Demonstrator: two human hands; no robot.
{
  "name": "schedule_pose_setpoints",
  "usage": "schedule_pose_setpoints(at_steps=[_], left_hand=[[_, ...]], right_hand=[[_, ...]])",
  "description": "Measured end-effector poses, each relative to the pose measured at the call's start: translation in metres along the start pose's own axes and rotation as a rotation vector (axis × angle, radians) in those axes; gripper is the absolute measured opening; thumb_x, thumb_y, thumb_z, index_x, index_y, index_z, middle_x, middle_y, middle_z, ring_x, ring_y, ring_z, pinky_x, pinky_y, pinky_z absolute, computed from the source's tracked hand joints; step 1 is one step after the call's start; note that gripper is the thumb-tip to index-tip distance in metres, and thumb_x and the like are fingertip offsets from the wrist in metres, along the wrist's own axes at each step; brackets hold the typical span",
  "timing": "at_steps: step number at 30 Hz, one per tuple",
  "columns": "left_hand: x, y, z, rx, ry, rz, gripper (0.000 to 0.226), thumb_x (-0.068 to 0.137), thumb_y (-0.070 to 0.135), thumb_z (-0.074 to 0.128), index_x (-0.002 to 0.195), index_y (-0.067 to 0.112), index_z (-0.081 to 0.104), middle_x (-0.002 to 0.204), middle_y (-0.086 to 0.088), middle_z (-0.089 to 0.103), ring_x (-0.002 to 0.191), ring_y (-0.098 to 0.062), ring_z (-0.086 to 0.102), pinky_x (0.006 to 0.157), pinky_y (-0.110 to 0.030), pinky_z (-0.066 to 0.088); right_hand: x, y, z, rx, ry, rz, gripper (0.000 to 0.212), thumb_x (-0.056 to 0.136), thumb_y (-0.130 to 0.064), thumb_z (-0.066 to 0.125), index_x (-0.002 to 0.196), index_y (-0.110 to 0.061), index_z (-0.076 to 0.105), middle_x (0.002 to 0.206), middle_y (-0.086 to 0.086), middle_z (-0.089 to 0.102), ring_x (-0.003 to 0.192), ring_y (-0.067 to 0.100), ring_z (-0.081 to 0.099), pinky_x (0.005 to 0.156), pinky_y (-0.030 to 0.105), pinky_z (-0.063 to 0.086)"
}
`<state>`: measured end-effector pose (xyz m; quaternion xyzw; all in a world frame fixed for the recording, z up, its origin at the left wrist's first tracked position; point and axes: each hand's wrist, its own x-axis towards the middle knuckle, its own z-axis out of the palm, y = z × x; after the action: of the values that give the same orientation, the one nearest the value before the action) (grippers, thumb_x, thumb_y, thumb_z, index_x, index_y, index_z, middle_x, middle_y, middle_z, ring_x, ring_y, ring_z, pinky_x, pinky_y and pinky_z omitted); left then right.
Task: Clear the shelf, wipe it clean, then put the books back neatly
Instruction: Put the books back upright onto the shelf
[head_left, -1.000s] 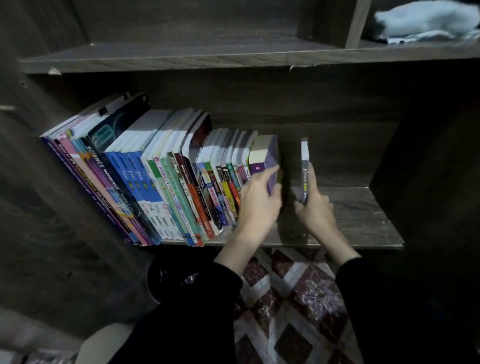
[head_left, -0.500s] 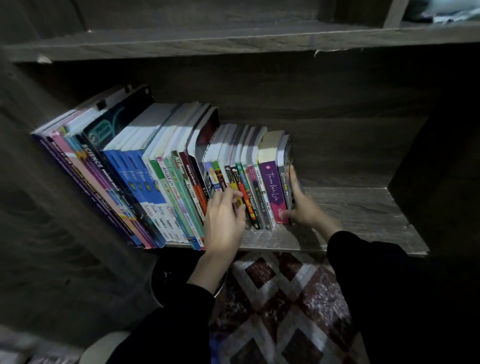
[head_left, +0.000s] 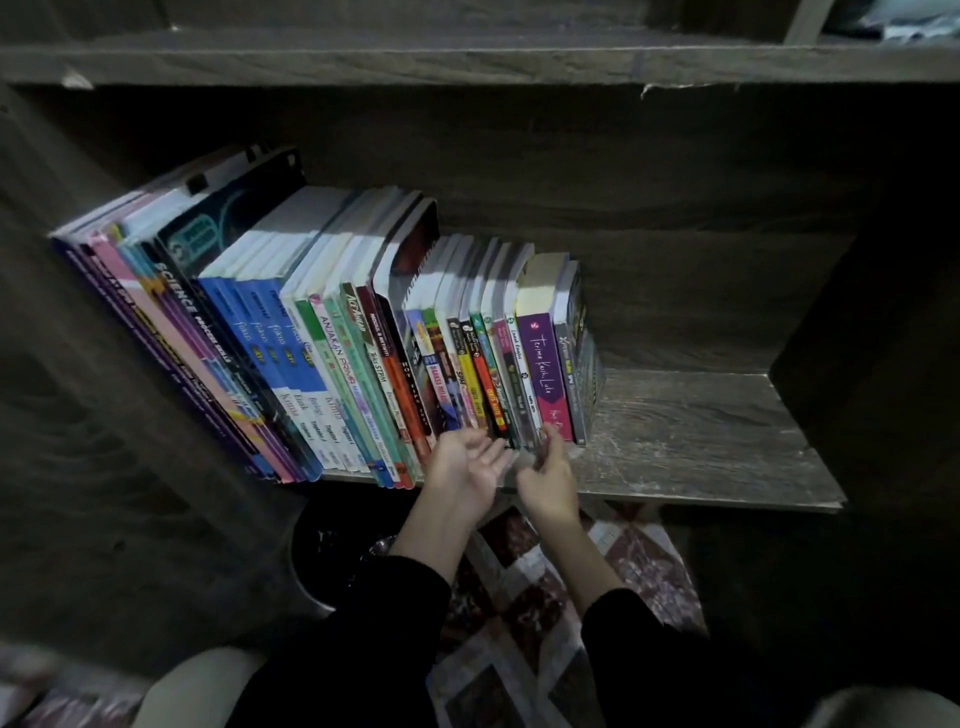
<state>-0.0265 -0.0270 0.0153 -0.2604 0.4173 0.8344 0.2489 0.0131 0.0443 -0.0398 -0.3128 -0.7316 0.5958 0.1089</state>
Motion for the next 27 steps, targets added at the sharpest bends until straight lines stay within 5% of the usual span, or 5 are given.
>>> schedule_pose_setpoints(at_steps=[5,10,17,23,27], left_hand=[[-0.002,-0.010,0.015,0.094,0.081,0.032,0.024,0.086,-0.016,0.031,0.072,0.000,0.042,0.087,-0.005,0.042,0.075,-0.020,0.045,0.066,-0.024,0.042],[0.017,-0.018,0.012,0.201,0.028,0.122,0.065,0.085,-0.013,0.032,0.148,0.001,0.024,0.100,-0.005,0.050,0.084,-0.021,0.048,0.078,-0.037,0.045],[0.014,-0.019,0.005,0.922,0.037,0.242,0.075,0.094,0.018,0.054,0.153,0.014,0.007,0.147,-0.012,0.036,0.126,-0.030,0.046,0.100,-0.040,0.042],[0.003,-0.014,-0.016,1.187,0.079,1.160,0.044,0.081,0.004,0.066,0.121,0.003,0.047,0.117,-0.013,0.042,0.093,-0.031,0.057,0.082,-0.036,0.046],[0.007,0.001,-0.017,1.380,0.197,1.576,0.060,0.075,0.006,0.073,0.128,0.005,0.045,0.120,-0.016,0.043,0.110,-0.026,0.043,0.090,-0.030,0.041]], right_hand=[[0.013,0.005,0.007,-0.103,0.005,-0.016,0.071,0.085,0.004,0.056,0.148,-0.011,0.027,0.146,0.011,0.039,0.137,0.028,0.033,0.114,0.042,0.028],[0.023,0.005,0.015,-0.079,-0.077,-0.020,0.075,0.083,-0.001,0.056,0.149,-0.021,0.026,0.144,0.008,0.042,0.135,0.027,0.037,0.110,0.050,0.033],[0.031,-0.002,-0.010,-0.344,-0.050,-0.250,0.038,0.093,-0.012,0.058,0.130,-0.008,0.050,0.099,0.007,0.064,0.091,0.023,0.060,0.074,0.021,0.044],[0.048,-0.035,-0.033,-0.916,-0.126,-0.404,0.027,0.089,-0.034,0.064,0.098,-0.008,0.063,0.097,0.018,0.068,0.094,0.033,0.063,0.076,0.034,0.047],[0.041,-0.035,-0.032,-1.012,-0.073,-0.451,0.031,0.093,-0.037,0.057,0.101,-0.008,0.063,0.102,0.019,0.067,0.098,0.034,0.063,0.077,0.035,0.045]])
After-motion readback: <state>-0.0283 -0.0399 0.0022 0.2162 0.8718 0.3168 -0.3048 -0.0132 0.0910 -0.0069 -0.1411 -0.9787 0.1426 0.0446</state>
